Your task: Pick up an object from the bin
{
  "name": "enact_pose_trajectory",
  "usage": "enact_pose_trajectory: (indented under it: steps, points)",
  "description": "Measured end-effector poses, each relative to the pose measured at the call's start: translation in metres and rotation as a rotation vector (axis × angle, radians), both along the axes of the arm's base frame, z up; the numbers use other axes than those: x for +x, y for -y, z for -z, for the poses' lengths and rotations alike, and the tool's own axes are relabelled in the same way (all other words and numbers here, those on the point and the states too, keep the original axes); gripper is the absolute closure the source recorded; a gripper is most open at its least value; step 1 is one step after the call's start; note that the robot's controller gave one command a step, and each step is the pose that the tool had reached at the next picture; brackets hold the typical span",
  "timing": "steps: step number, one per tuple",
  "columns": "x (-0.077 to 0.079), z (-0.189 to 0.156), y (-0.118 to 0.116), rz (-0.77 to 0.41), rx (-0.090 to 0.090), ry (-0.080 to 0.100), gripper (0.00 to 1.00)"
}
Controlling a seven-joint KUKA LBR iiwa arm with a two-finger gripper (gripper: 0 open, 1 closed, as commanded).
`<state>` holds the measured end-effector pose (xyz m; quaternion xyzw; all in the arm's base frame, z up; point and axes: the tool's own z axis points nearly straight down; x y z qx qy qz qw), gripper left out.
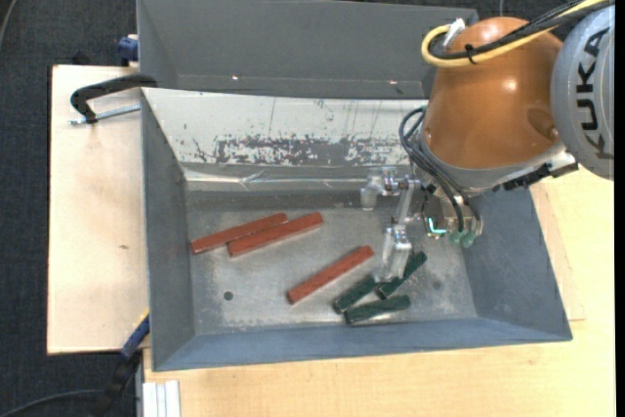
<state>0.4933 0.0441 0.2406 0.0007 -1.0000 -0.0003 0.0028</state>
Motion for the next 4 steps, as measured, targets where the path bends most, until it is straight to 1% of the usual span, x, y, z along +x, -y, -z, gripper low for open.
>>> enact_pose_trajectory:
  steps: [1,2,3,4]
  points:
    - [0.002,-0.004,0.000,0.001,0.001,0.008,0.00]
    - [0.008,0.071,-0.017,-0.080,0.001,0.011,0.00]
    - [0.019,0.082,-0.046,-0.102,0.001,0.006,0.00]
    - [0.006,0.106,-0.006,-0.254,0.001,0.007,0.00]
